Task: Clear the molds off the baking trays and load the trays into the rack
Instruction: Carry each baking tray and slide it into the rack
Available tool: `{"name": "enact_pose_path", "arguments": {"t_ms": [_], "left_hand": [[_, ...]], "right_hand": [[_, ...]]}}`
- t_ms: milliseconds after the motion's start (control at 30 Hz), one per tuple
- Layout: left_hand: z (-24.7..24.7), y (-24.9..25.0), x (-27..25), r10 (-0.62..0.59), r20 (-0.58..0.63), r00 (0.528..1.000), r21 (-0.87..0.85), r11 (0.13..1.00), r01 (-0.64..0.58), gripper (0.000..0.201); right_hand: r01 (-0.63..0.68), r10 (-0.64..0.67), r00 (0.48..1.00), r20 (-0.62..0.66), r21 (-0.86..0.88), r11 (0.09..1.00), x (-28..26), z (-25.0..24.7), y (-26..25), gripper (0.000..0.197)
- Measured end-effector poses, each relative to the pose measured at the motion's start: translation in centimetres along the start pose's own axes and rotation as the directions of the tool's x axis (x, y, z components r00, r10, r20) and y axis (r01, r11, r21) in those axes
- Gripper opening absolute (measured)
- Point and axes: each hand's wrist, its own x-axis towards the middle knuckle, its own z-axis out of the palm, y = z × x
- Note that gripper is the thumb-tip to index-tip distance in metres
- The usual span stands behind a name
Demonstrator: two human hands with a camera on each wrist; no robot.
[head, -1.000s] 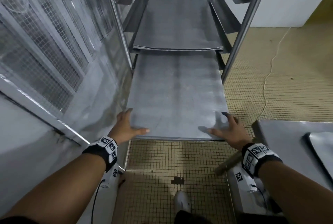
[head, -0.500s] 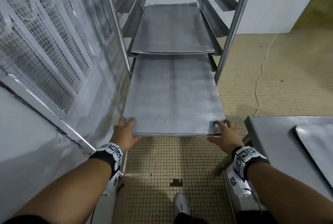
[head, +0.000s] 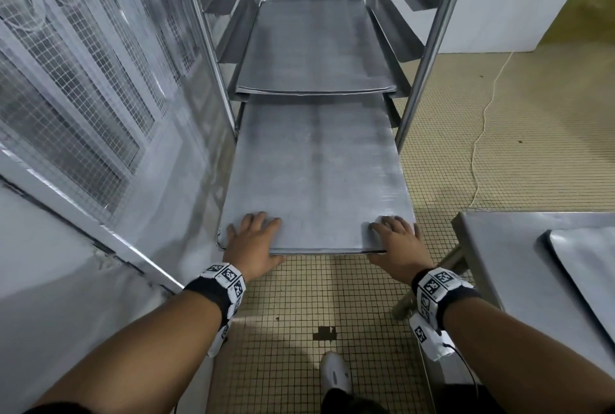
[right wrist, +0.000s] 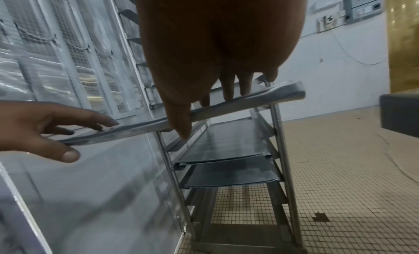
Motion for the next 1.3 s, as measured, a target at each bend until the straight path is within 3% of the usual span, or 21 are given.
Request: {"name": "enact_pose_path", "arguments": {"t_ms": [300,533,1000,1167,1300], "left_hand": [[-1.1,2.7,2.6,0.189,0.058,0.980,0.027,0.981,-0.191,0.098],[-0.8,0.7,5.2,0.229,0.063,0.971,0.040,0.972,-0.232,0.099],[-3.9,-1.4,11.5,0.222,0.074,0.972,-0.039,0.975,-0.220,0.099],[-5.5,-1.1,14.8,0.130,-0.034,0.991,-0.133,0.982,-0.134,0.072],[-6.6,-1.2,17.0,0.131,0.078,0.988,-0.121,0.985,-0.121,0.087]], "right_hand": [[0.206,-0.207,0.973,0.107,0.013,0.978,3.5,-0.1,-3.6,0.085],[0.246,-0.248,0.958,0.144,0.038,0.969,6.2,-0.8,-3.4,0.089],[0.271,-0.275,0.956,0.097,0.056,0.961,13.3,-2.2,-2.3,0.093],[0.283,-0.287,0.953,0.097,0.046,0.958,16.8,-3.1,-1.9,0.099],[0.293,-0.296,0.951,0.092,0.048,0.955,19.1,-3.3,-1.5,0.104]]}}
